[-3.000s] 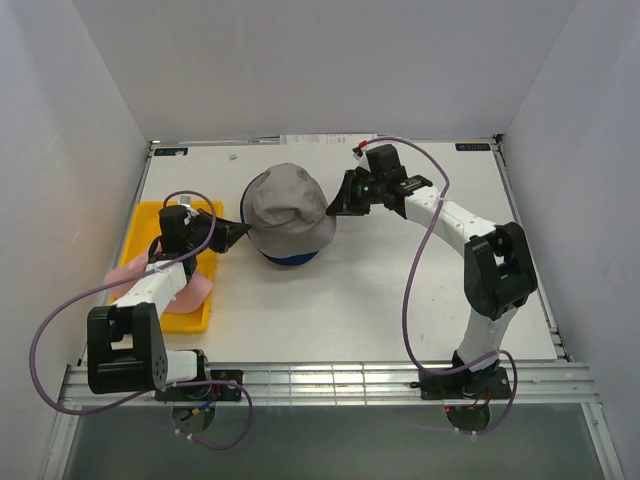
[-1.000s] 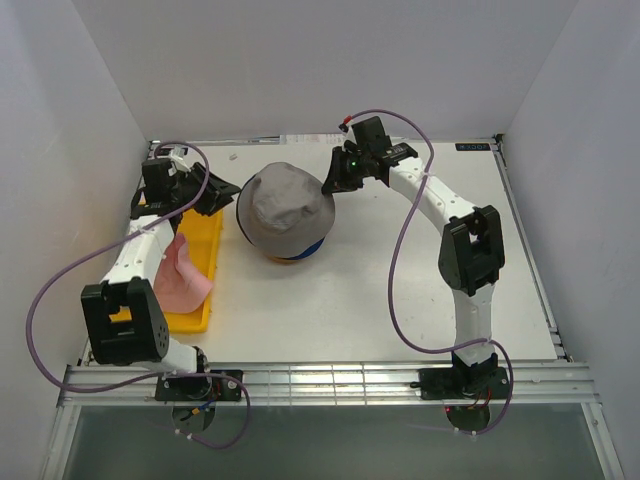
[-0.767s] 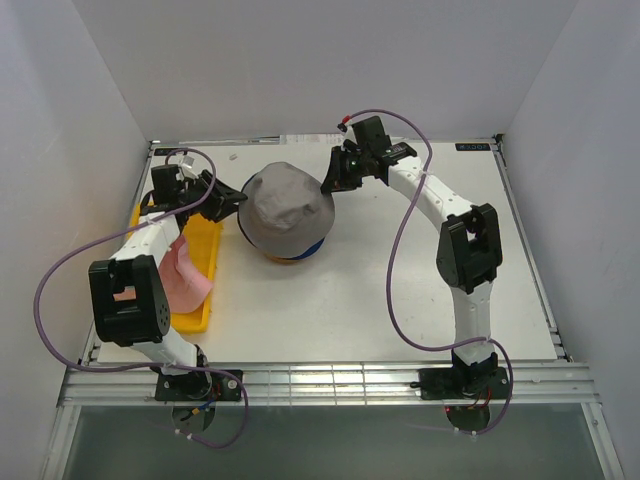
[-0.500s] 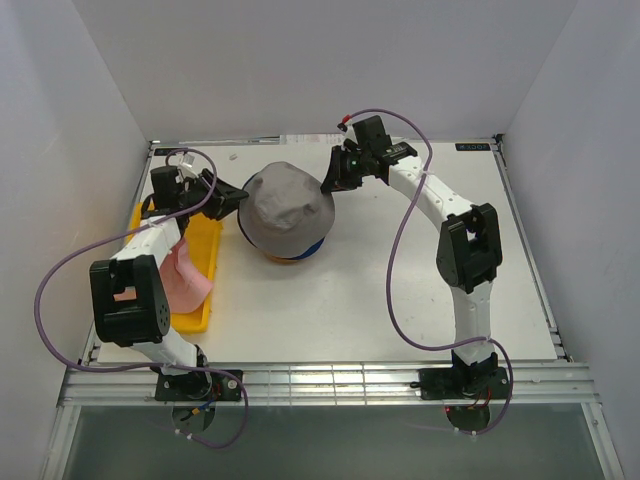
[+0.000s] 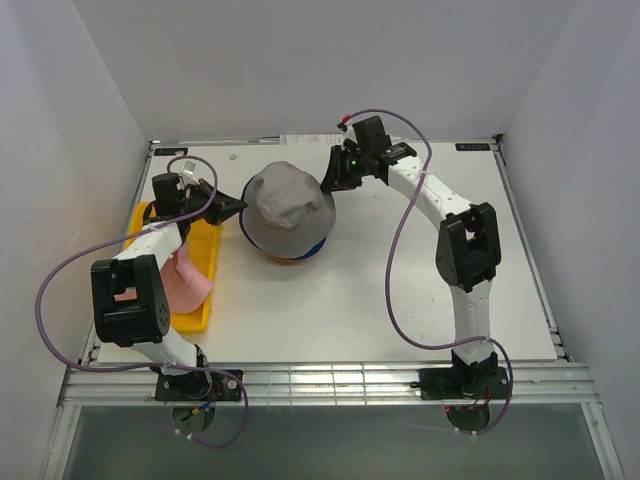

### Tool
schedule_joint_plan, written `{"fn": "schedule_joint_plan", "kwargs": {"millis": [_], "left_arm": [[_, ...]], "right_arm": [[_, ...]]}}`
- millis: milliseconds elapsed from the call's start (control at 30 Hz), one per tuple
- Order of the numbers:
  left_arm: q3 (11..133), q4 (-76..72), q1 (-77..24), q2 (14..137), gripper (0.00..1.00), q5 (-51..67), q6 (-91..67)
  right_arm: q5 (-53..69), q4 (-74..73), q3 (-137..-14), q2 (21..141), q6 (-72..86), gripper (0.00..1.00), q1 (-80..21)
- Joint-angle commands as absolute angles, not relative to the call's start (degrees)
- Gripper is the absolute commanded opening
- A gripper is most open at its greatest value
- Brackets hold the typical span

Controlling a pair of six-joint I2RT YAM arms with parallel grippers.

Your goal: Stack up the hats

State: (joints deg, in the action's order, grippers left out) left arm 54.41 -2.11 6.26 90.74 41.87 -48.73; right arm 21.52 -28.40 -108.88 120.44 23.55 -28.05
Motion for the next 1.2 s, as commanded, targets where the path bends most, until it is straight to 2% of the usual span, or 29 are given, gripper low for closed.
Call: {"fn": "schedule_joint_plan", "kwargs": {"millis": [0, 300, 633, 900, 967, 1167], "left_arm": [[53.88, -0.27, 5.98, 89.47, 0.0, 39.91, -47.29], [51.24, 4.4, 5.98, 88.95, 0.0, 35.33, -46.14], [51.06, 5.27, 6.06, 87.45, 0.0, 34.19, -46.05], [51.06, 5.89, 6.06, 86.84, 0.0, 34.1, -45.7], [51.15, 5.98, 6.06, 86.66, 0.0, 34.1, -45.7], [51.24, 6.24, 6.06, 86.13, 0.0, 34.02, -45.88]], "right_arm": [[21.01, -26.1, -109.69, 120.15, 22.85, 0.29, -27.6], [23.19, -23.83, -103.64, 116.99, 24.78, 0.45, -25.67], [31.99, -10.99, -90.62, 108.03, 34.7, 0.63, -21.1], [36.47, 6.31, -73.93, 100.64, 48.15, 0.69, -20.39], [37.44, 10.8, -72.17, 100.02, 51.13, 0.7, -20.57], [37.44, 12.21, -70.84, 100.19, 52.2, 0.7, -21.53]]}}
